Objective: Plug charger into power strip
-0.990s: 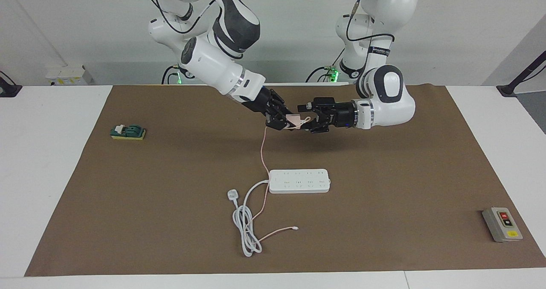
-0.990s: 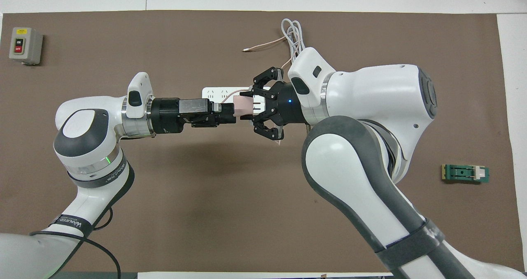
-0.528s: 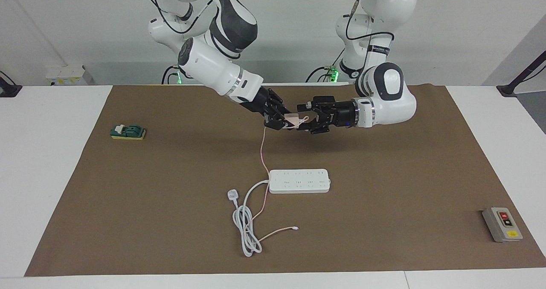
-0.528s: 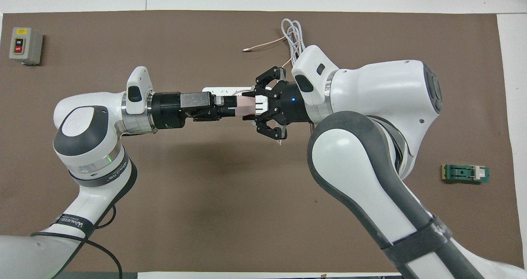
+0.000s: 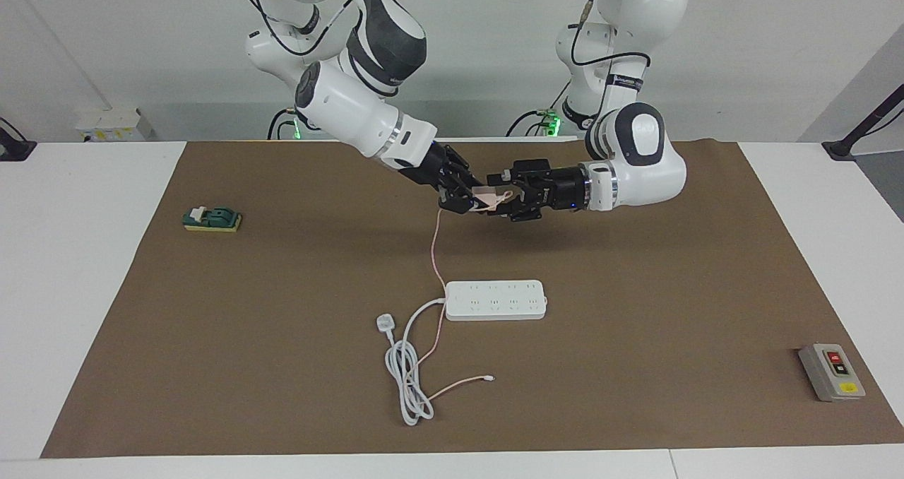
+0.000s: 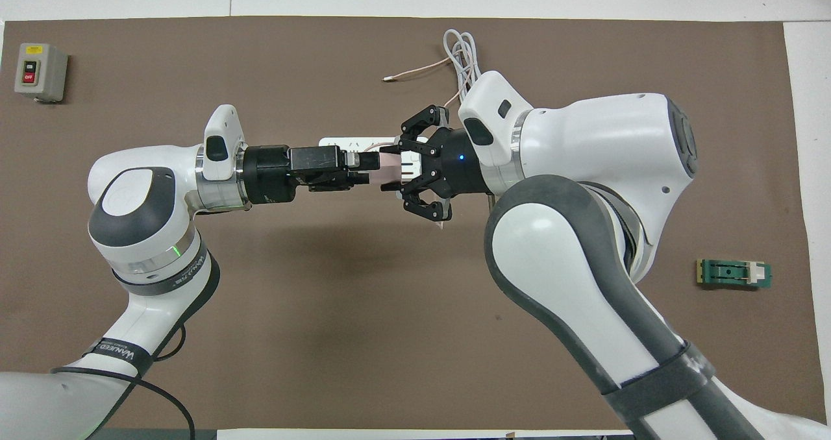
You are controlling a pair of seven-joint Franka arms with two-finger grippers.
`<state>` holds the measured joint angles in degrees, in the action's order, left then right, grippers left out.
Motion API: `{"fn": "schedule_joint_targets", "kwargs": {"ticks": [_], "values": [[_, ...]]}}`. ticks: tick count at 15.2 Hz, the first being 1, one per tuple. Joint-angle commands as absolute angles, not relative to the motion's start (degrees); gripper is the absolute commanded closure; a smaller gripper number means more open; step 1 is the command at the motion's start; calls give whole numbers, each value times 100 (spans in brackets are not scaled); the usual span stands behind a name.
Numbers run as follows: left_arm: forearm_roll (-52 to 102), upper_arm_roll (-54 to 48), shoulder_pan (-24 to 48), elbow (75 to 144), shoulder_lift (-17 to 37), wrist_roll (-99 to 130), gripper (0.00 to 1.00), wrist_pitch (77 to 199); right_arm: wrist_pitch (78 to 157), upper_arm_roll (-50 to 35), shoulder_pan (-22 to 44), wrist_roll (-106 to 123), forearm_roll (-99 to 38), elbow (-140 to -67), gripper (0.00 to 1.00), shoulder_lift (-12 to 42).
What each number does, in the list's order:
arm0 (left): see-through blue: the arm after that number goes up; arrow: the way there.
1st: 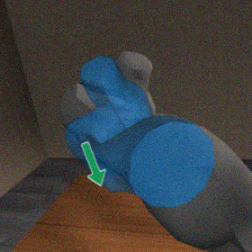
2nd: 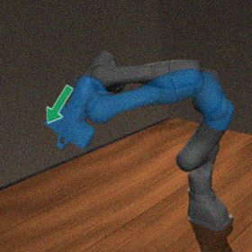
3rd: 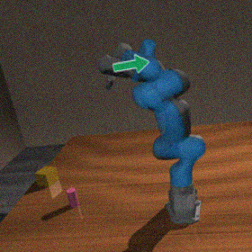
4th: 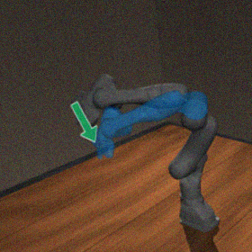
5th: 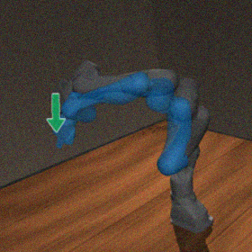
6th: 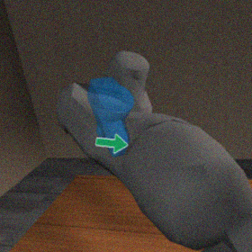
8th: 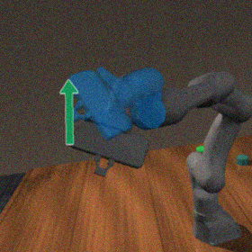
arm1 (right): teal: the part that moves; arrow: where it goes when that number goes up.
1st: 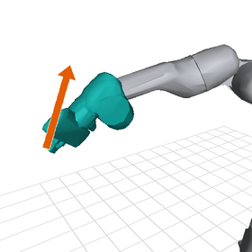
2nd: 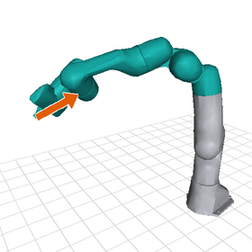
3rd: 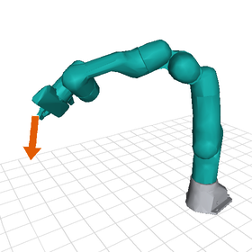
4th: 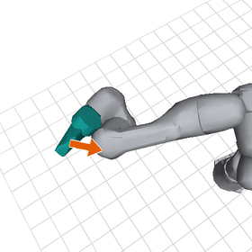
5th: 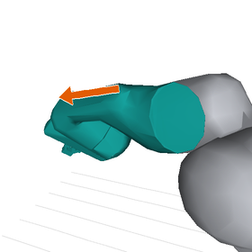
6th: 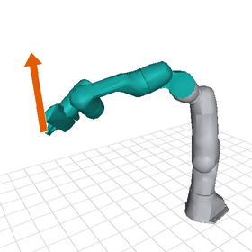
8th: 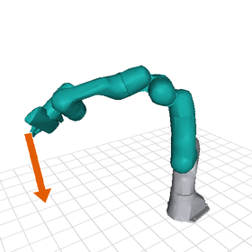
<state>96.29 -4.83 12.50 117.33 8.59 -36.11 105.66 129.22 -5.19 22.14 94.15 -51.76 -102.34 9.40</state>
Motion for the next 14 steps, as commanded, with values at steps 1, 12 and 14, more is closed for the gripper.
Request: {"fn": "schedule_joint_targets", "kwargs": {"ticks": [1, 12, 14], "values": [[9756, -448, 1336, 11786, 817, -3639, 26, 10679, 12788, -545, 2162, 9273, -5274, -10213, 100, 835], [9756, -448, 1318, 11804, 800, -3639, 91, 10609, 12858, -545, 2215, 9158, -5282, -10222, 100, 835], [9756, -448, 1292, 11804, 800, -3647, 100, 10556, 12885, -545, 2215, 9132, -5282, -10222, 100, 835]]}}
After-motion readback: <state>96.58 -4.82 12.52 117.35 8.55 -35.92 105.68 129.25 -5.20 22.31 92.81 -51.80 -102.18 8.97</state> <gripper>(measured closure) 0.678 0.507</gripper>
